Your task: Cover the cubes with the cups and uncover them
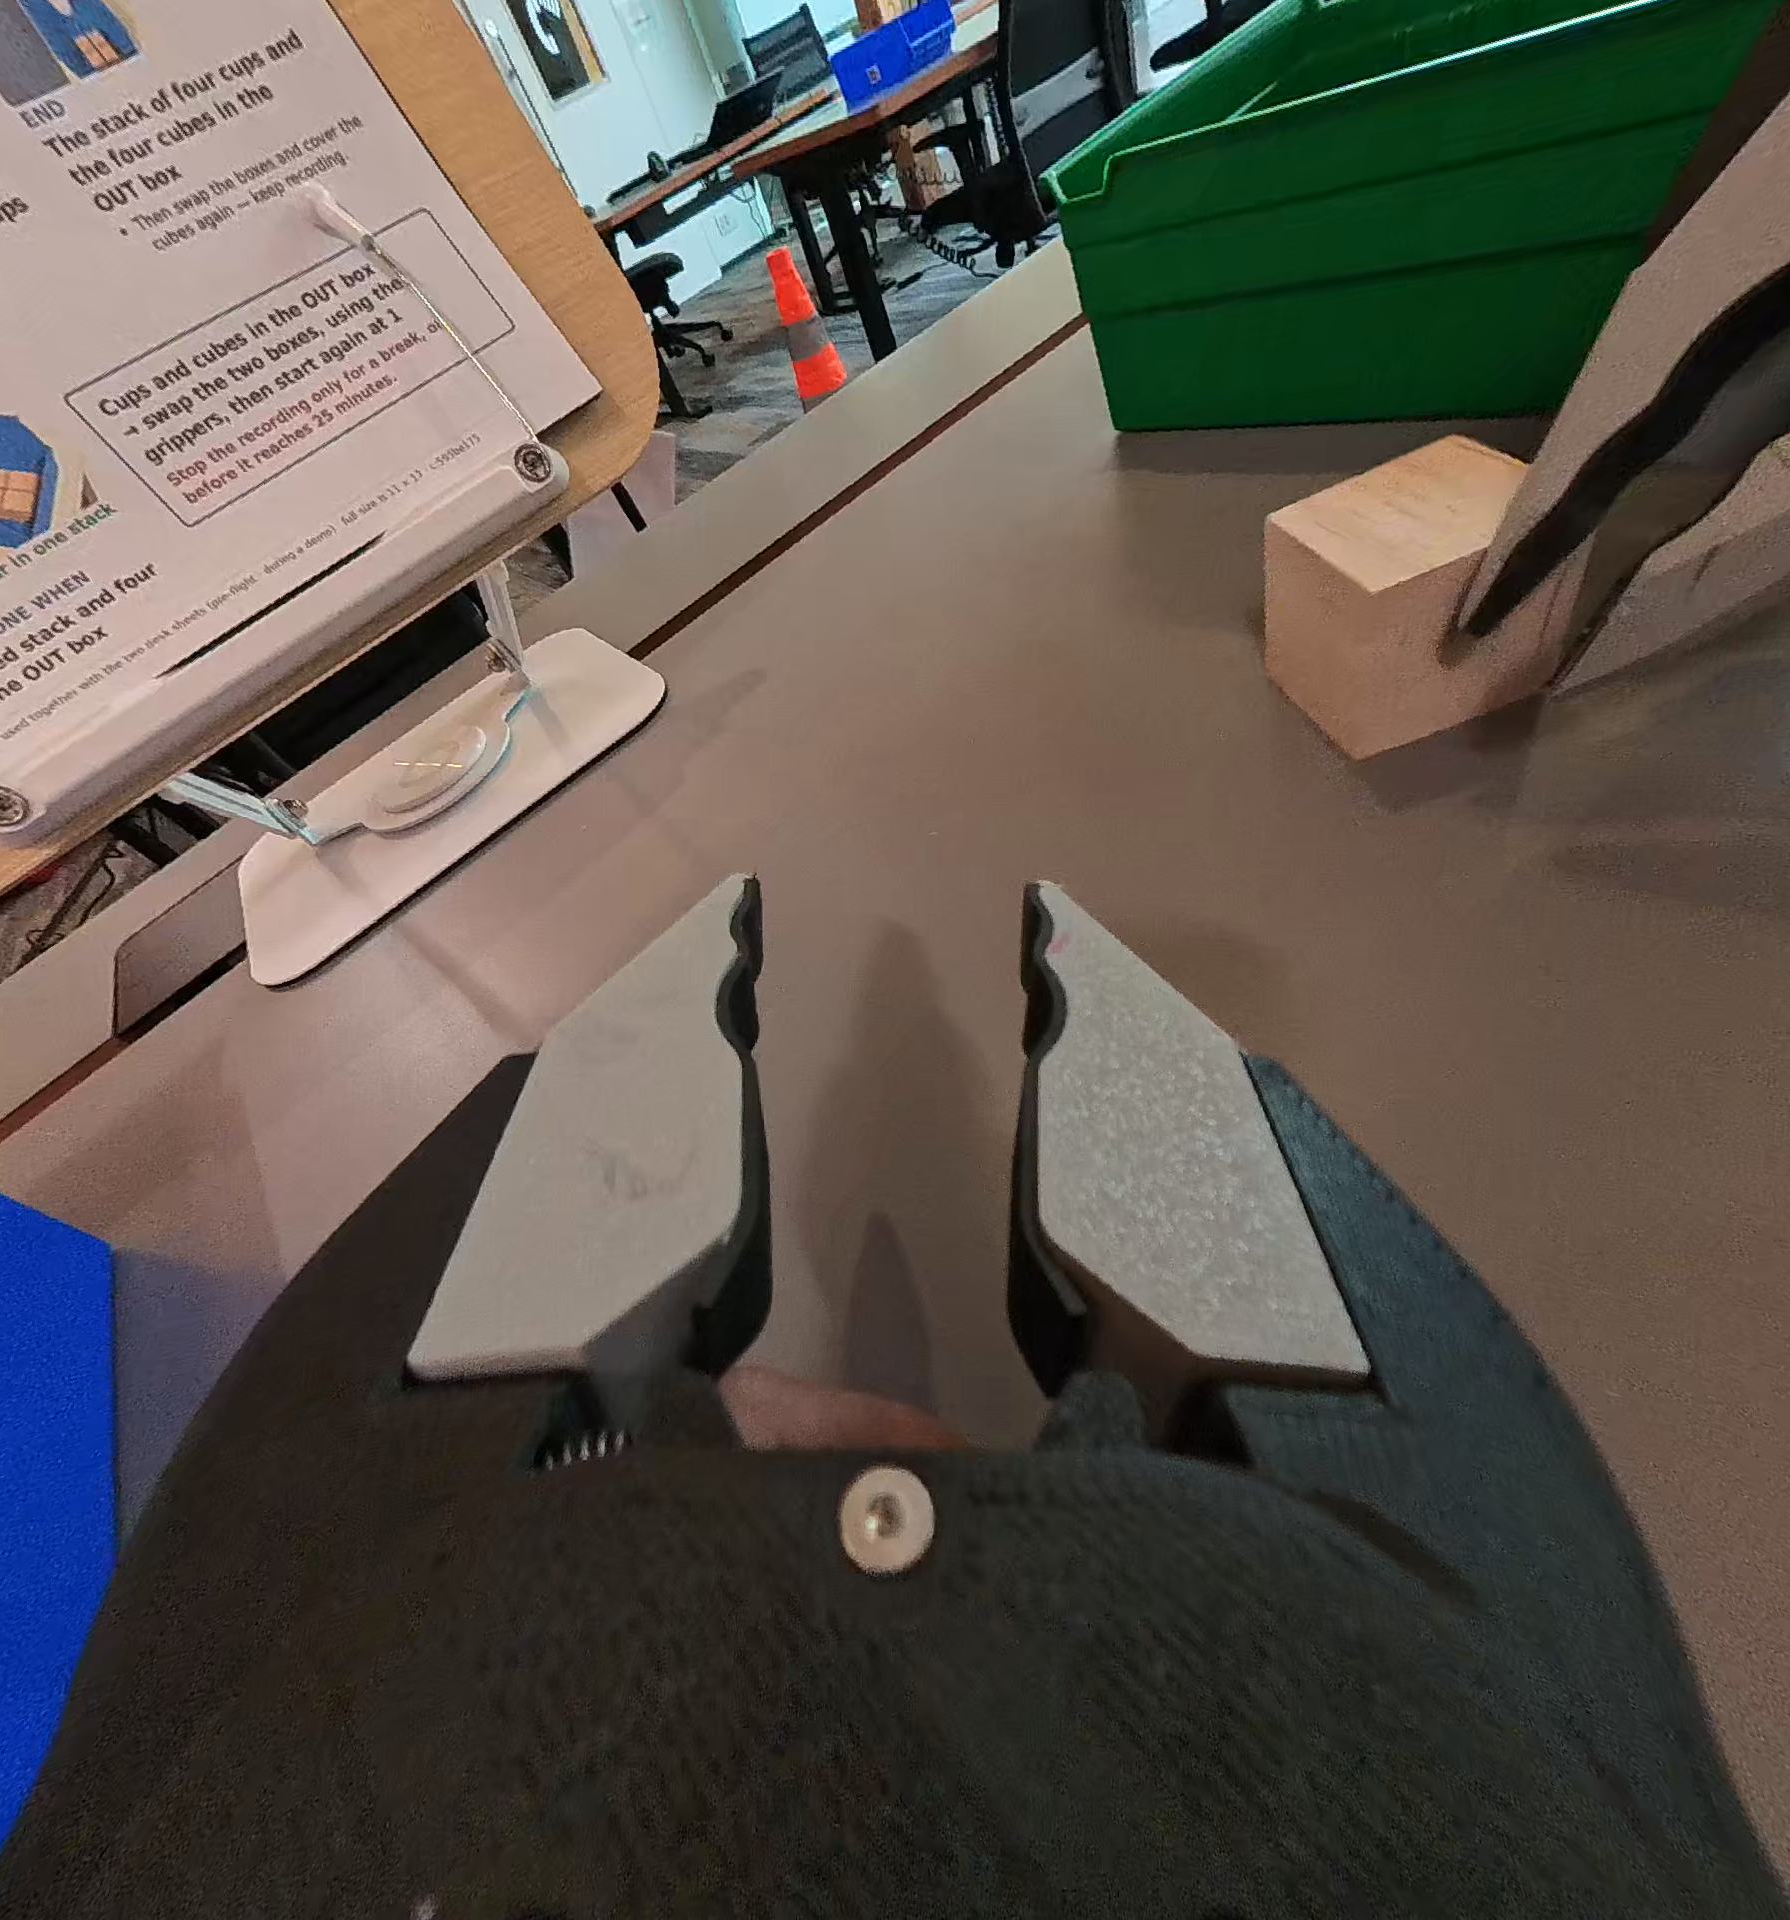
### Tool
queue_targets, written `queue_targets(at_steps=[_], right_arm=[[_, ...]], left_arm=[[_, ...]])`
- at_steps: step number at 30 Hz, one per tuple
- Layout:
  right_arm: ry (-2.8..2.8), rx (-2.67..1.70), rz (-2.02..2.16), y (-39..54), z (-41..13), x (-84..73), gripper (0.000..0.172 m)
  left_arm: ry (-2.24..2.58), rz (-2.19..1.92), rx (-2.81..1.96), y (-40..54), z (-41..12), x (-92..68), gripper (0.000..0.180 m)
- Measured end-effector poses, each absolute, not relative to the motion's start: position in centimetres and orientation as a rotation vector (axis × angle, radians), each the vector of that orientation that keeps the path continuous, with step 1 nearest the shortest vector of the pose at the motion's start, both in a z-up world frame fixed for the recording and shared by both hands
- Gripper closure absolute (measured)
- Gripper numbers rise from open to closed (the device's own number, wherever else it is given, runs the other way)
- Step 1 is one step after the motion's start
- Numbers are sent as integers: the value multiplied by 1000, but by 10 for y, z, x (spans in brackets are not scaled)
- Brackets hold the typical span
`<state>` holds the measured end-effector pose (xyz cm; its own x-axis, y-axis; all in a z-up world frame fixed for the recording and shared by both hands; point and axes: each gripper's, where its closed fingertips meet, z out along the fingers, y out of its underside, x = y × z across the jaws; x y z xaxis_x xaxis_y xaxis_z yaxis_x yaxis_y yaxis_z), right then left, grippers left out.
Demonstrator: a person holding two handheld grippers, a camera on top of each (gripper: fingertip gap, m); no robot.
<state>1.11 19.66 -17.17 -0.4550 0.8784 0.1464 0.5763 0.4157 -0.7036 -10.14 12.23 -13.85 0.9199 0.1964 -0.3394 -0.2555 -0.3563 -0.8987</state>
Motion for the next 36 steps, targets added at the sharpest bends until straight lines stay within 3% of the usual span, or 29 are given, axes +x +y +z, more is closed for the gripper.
queue_targets(at_steps=[5, 9, 18, 22, 28, 36], right_arm=[[-2144, -1322, 764, 221, -172, 22, 146], [-2089, -1268, 981, 204, -147, 19, 144], [-1856, -1135, 1150, 183, -110, -8, 145], [-1784, -1181, 1174, 187, -108, -15, 146], [-1750, -1187, 1215, 184, -101, -16, 146], [-1791, -1156, 1152, 174, -108, -18, 146]], left_arm=[[23, 453, -1878, 121, -138, -104, 132], [29, 438, -1892, 121, -140, -103, 129], [-35, 295, -1973, 107, -147, -92, 109], [-175, 453, -1977, 55, -110, -123, 116], [-534, 649, -1944, -71, -28, -220, 109], [-1159, 553, -2222, -187, -126, -313, 93]])
